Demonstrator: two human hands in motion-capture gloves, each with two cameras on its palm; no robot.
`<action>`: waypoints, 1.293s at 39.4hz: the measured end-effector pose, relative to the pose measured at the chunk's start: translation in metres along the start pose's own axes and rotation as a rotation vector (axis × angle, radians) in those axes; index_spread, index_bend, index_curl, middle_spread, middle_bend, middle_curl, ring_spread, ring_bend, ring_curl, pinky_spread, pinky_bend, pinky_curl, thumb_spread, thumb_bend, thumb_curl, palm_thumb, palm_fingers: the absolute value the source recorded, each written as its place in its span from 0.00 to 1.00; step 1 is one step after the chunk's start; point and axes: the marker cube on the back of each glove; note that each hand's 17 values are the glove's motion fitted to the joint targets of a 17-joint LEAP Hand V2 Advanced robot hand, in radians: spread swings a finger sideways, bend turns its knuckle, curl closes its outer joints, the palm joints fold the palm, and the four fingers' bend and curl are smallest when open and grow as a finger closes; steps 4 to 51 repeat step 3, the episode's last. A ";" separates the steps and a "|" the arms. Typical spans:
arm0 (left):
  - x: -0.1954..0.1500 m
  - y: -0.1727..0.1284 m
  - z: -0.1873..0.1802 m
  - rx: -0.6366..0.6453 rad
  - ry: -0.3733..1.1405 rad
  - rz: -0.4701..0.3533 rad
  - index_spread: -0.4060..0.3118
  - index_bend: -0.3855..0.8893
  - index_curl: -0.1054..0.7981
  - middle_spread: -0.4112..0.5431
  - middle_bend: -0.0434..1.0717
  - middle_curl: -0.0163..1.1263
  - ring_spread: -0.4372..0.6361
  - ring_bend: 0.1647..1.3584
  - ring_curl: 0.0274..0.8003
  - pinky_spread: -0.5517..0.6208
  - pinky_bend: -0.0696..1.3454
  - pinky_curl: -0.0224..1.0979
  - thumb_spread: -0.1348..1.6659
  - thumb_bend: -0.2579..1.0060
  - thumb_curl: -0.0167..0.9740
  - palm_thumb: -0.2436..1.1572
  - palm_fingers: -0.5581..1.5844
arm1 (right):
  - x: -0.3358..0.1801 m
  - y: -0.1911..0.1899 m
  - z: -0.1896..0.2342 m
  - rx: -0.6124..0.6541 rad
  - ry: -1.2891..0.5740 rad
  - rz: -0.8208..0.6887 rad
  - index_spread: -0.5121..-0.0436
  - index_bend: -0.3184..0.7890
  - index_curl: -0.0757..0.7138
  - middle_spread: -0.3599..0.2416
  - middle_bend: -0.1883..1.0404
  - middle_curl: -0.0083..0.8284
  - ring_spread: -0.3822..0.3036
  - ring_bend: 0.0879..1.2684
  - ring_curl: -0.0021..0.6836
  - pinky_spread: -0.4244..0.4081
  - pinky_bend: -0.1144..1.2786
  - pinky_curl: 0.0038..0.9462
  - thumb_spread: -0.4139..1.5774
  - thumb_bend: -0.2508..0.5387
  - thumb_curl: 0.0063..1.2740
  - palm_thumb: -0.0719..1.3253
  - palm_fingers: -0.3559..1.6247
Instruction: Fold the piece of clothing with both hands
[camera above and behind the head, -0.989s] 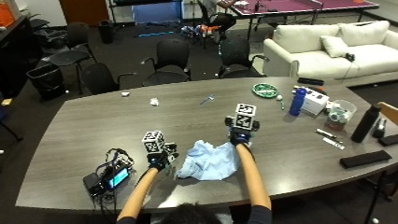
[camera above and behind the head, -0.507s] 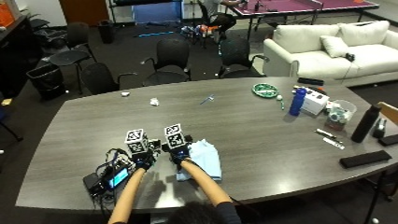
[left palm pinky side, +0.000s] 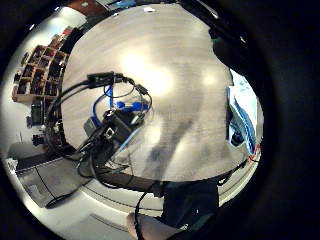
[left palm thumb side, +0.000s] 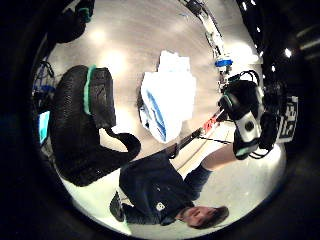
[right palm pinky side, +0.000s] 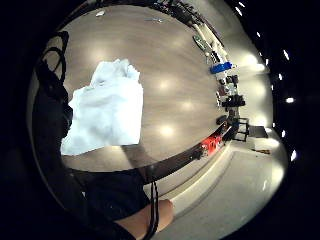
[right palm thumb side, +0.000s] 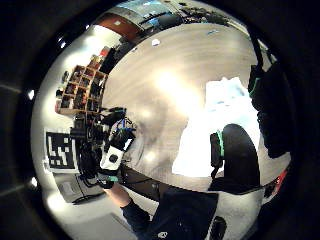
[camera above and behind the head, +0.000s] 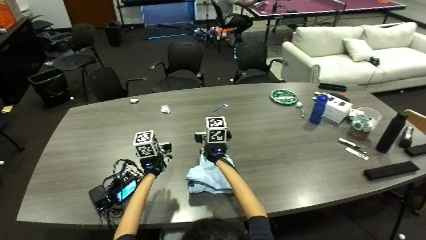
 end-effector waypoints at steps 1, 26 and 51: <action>0.001 0.000 -0.003 0.003 -0.006 0.004 0.38 0.45 0.64 0.37 0.20 0.35 0.45 0.17 0.41 0.52 0.16 0.27 0.86 0.29 0.35 0.46 0.59 | 0.004 0.001 -0.002 0.001 -0.001 0.007 0.66 0.39 0.51 0.28 0.45 0.64 0.22 0.52 0.68 0.09 0.53 0.41 0.68 0.29 0.42 0.68 0.81; 0.002 0.001 -0.006 0.008 -0.015 0.011 0.38 0.45 0.64 0.38 0.20 0.35 0.45 0.17 0.41 0.52 0.16 0.27 0.86 0.28 0.35 0.45 0.59 | 0.008 0.002 -0.003 0.001 -0.003 0.015 0.66 0.39 0.51 0.29 0.45 0.64 0.22 0.51 0.68 0.09 0.53 0.41 0.68 0.29 0.42 0.68 0.81; 0.002 0.001 -0.006 0.008 -0.015 0.011 0.38 0.45 0.64 0.38 0.20 0.35 0.45 0.17 0.41 0.52 0.16 0.27 0.86 0.28 0.35 0.45 0.59 | 0.008 0.002 -0.003 0.001 -0.003 0.015 0.66 0.39 0.51 0.29 0.45 0.64 0.22 0.51 0.68 0.09 0.53 0.41 0.68 0.29 0.42 0.68 0.81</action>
